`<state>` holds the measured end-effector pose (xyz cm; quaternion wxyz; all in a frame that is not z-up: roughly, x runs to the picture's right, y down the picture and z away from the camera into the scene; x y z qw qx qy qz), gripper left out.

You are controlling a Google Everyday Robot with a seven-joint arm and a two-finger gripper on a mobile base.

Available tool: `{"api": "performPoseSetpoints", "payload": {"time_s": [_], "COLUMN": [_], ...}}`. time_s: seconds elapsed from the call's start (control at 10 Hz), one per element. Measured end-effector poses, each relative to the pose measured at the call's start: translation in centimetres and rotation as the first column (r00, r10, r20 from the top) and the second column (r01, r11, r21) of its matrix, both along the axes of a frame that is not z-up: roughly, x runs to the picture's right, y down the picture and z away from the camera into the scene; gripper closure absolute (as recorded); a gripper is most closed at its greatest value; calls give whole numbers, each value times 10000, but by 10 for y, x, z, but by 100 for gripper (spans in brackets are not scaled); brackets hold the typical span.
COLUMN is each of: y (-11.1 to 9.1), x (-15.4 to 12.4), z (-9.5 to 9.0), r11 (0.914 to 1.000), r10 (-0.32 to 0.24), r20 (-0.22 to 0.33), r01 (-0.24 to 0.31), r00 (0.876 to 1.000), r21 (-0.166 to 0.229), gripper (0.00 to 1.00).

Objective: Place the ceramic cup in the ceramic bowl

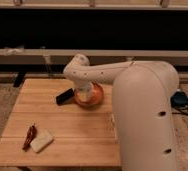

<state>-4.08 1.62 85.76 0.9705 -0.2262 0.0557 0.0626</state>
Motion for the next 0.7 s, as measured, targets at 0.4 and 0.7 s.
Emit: {"api": "performPoseSetpoints", "payload": {"time_s": [0.4, 0.7], "y": [-27, -37], "x": [2, -9], "z": [-25, -30], "r11": [9981, 9902], "r10": [-397, -744], "r20": [728, 1652], "r01": [429, 925], "r00": [9966, 9834], "r21": [-431, -1050], "gripper": [35, 35]}}
